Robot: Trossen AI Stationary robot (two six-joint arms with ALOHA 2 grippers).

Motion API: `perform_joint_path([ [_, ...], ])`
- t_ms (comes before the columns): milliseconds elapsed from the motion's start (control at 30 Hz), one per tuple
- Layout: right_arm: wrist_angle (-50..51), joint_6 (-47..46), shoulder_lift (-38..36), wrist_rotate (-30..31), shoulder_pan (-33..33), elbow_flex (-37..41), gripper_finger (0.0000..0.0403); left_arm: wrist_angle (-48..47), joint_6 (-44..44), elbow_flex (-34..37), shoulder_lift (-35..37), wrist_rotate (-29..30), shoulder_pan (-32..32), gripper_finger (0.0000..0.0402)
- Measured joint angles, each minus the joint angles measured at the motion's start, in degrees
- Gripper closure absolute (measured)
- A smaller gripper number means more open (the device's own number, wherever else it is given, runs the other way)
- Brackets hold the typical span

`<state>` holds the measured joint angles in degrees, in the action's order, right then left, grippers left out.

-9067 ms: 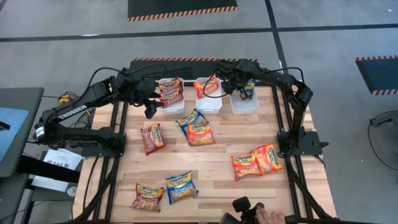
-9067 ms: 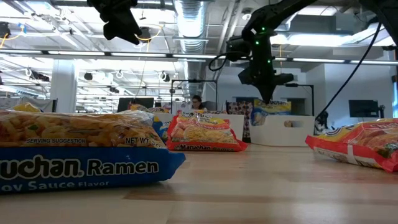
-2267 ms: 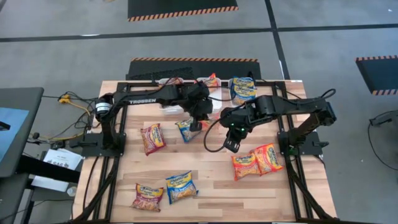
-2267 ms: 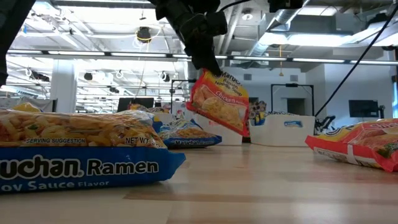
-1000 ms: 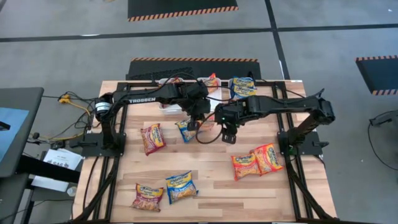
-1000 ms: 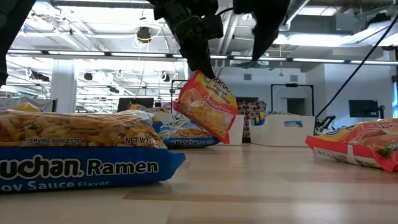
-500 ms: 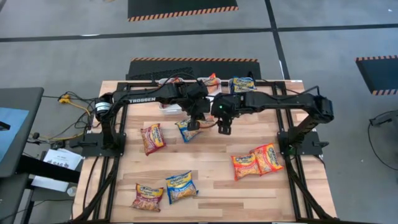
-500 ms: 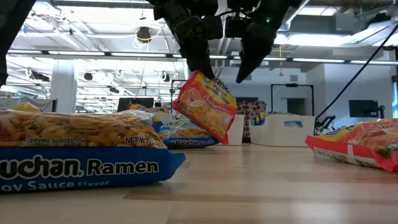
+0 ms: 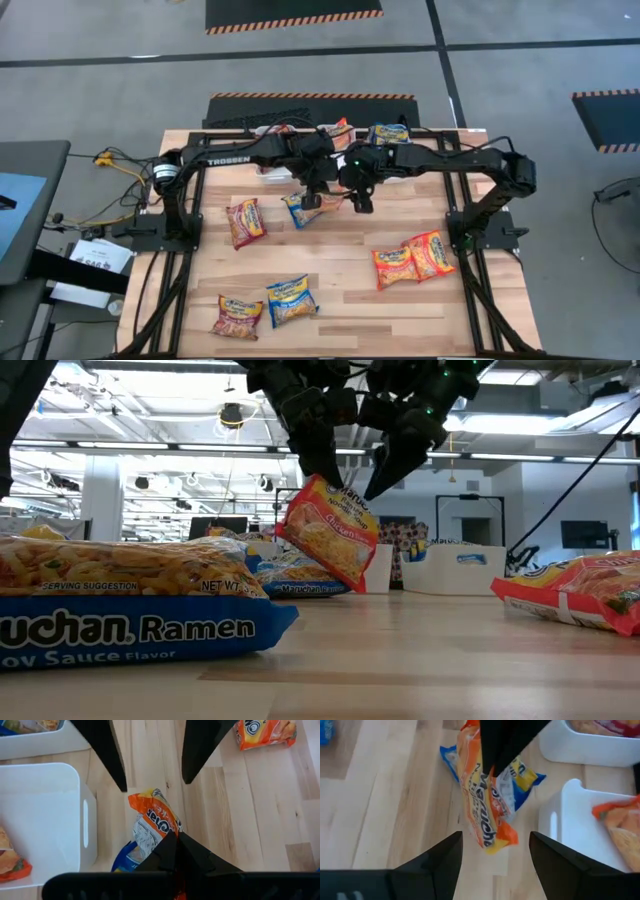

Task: Sort Maruchan noodles
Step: Put the orange noodle pack into the middle white bin

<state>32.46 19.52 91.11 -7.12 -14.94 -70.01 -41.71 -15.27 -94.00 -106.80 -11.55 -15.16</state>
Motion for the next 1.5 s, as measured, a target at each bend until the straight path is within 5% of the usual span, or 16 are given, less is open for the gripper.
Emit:
perform_joint_path([
  [1000,-6.8,13.7,3.8,-14.2,-3.2,1.2,0.0175,-0.2,-2.5,0.0,0.0,-3.2,-0.7,0.0401],
  [1167,-6.8,14.2,3.8,-14.2,-3.1,1.2,0.0219,-0.1,-3.5,0.0,0.0,-3.2,-0.6,0.0401],
  [1500,-7.5,13.1,4.0,-12.7,-0.1,1.1,0.0367,3.3,-3.5,-0.2,-0.1,-4.9,-0.4,0.0401],
])
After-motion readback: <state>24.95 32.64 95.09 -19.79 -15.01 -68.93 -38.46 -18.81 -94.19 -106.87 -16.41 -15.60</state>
